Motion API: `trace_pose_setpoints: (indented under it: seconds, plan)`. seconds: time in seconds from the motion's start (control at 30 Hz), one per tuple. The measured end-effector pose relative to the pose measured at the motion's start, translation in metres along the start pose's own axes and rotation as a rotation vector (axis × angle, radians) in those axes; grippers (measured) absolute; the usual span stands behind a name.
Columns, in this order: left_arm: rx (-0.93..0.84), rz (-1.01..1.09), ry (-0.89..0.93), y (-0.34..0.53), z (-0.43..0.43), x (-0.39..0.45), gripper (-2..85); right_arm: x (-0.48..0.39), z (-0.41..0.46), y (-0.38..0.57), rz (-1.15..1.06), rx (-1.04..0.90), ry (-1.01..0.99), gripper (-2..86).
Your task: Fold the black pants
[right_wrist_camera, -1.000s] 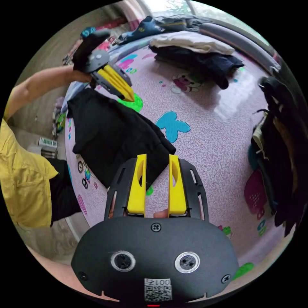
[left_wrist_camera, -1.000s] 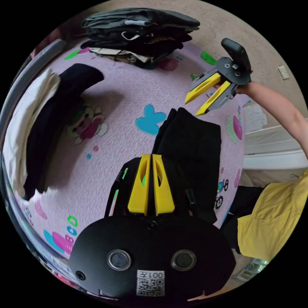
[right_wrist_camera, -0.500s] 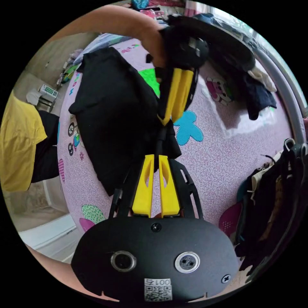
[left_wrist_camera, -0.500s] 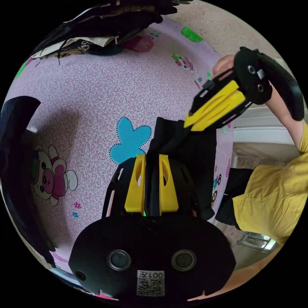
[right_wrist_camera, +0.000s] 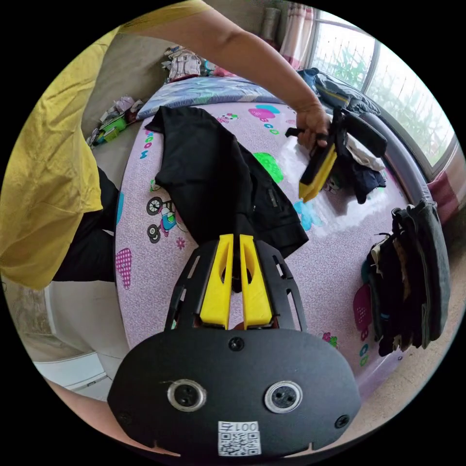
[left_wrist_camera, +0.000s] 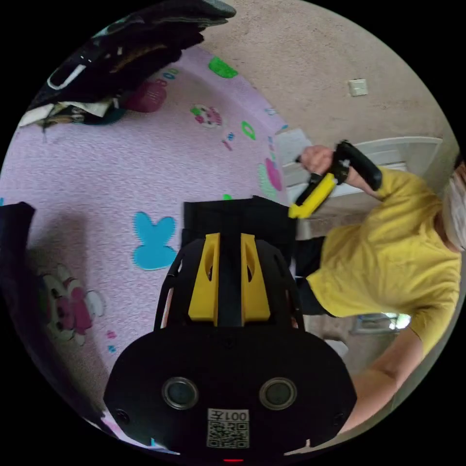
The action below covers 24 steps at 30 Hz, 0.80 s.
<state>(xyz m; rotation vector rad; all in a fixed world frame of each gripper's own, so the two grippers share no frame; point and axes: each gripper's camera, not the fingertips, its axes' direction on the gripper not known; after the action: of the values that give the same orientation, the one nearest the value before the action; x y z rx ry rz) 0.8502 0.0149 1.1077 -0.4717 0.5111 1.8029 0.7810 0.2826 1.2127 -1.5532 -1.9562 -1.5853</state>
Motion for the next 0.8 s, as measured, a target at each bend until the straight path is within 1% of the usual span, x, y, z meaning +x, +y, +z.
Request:
trace_pose_setpoints:
  seconds: [0.03,0.07,0.1,0.13,0.2,0.27,0.3,0.33,0.43,0.5,0.57,0.63,0.7,0.77,0.8]
  plan:
    - [0.005,-0.010,-0.059,-0.003,0.003,0.001,3.9,-0.013,-0.002,0.003,-0.003,0.005,-0.004,1.3]
    - [0.006,-0.025,-0.159,-0.009,0.011,0.002,5.0,-0.020,-0.003,0.005,-0.007,0.006,-0.003,1.3]
    - [-0.021,-0.025,-0.222,-0.016,0.024,0.004,6.5,-0.033,-0.004,0.008,-0.015,0.004,0.003,1.3]
    - [-0.041,-0.025,-0.253,-0.020,0.031,0.005,7.4,-0.046,-0.005,0.012,-0.021,-0.002,0.008,1.3]
    - [-0.145,-0.014,-0.349,-0.036,0.066,0.011,10.2,-0.063,-0.009,0.018,-0.019,0.000,0.006,1.3]
    - [-0.212,0.000,-0.393,-0.047,0.092,0.017,10.9,-0.079,-0.013,0.024,-0.012,0.003,0.007,1.3]
    - [-0.212,0.021,-0.441,-0.053,0.101,0.026,11.2,-0.090,-0.017,0.029,-0.006,0.008,0.007,1.3]
    - [-0.198,0.034,-0.451,-0.056,0.104,0.030,11.4,-0.100,-0.021,0.033,0.001,0.014,0.007,1.3]
    - [-0.208,0.036,-0.404,-0.073,0.125,0.046,11.1,-0.125,-0.031,0.044,0.024,0.025,0.005,1.3]
    - [-0.235,0.045,-0.316,-0.085,0.146,0.061,11.0,-0.138,-0.035,0.050,0.043,0.025,0.015,1.4]
    - [-0.227,0.044,-0.334,-0.093,0.157,0.073,10.8,-0.150,-0.039,0.057,0.069,0.031,0.009,1.4]
    - [-0.197,0.004,-0.297,-0.100,0.164,0.080,8.5,-0.166,-0.044,0.067,0.108,0.052,-0.012,1.5]
    - [-0.148,-0.082,-0.162,-0.107,0.173,0.084,0.8,-0.177,-0.046,0.072,0.126,0.056,-0.023,1.5]
    - [-0.097,-0.096,-0.096,-0.110,0.181,0.092,-0.4,-0.191,-0.048,0.077,0.139,0.056,-0.015,1.5]
    - [-0.073,-0.081,-0.098,-0.112,0.188,0.104,-0.5,-0.200,-0.049,0.080,0.151,0.057,-0.014,1.5]
